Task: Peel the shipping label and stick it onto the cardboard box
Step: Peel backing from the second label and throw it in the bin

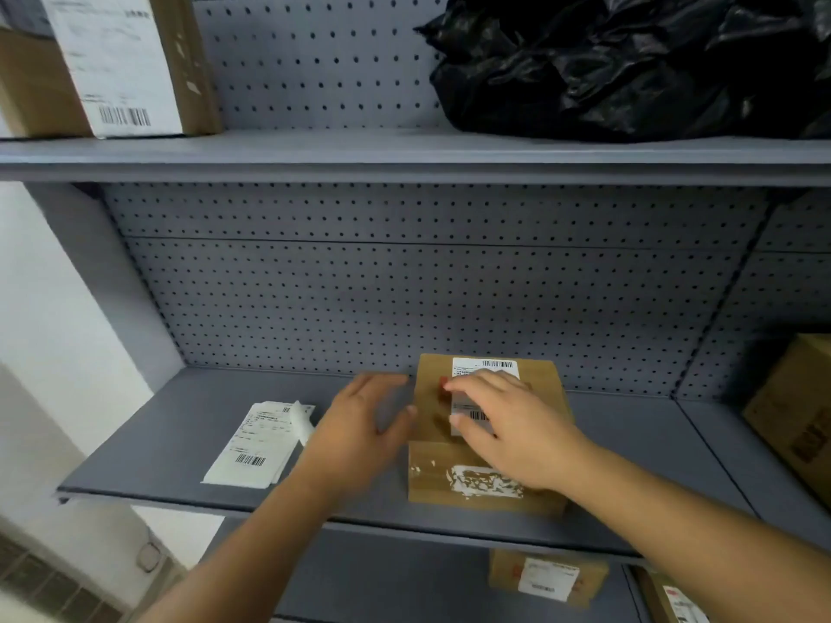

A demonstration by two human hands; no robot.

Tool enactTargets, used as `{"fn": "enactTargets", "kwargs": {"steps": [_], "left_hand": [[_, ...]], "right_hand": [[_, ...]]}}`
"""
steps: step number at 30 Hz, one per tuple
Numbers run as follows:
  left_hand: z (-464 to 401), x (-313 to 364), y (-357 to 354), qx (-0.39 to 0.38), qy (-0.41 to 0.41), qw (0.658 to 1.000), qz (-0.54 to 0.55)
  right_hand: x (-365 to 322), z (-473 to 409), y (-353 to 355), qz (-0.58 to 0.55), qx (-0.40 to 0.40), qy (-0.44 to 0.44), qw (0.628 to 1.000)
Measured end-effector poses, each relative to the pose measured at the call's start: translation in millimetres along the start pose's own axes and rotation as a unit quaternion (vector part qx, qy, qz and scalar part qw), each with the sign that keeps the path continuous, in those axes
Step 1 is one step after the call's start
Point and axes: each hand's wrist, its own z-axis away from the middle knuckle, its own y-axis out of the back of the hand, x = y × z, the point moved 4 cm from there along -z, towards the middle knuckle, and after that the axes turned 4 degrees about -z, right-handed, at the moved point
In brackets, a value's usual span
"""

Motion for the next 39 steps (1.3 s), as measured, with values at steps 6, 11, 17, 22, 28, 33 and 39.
{"fn": "enactTargets", "kwargs": {"steps": [6,11,17,22,28,33,39], "left_hand": [[13.2,-59.5,37.7,0.054,0.090,0.994,0.005],[29.4,-112.3,66.4,0.052,0.144,0.988,0.016],[48.7,-170.2,97.6,0.059,0.188,0.980,0.019],[64.1,-200.8,110.3,0.049,0.213,0.976,0.012],[80.4,-231.5,115.7,0.019,0.237,0.971,0.004],[79.5,-246.9,114.0,0.008,0.250,0.968,0.009],[71.1,-246.8,107.1,-0.004,0.228,0.973,0.026]], "right_hand": [[-55.0,-51.4,-28.6,-0.039,0.018,-0.005,0.999],[-105.8,-94.9,-68.6,-0.098,-0.001,-0.028,0.995],[-137.2,-145.5,-128.7,-0.133,-0.031,-0.098,0.986],[-123.8,-164.5,-180.2,-0.095,-0.070,-0.165,0.979],[-104.5,-170.1,-215.5,-0.032,-0.095,-0.199,0.975],[-102.5,-174.8,-222.7,-0.010,-0.076,-0.186,0.980],[-101.8,-176.8,-219.2,-0.066,-0.045,-0.229,0.970]]}}
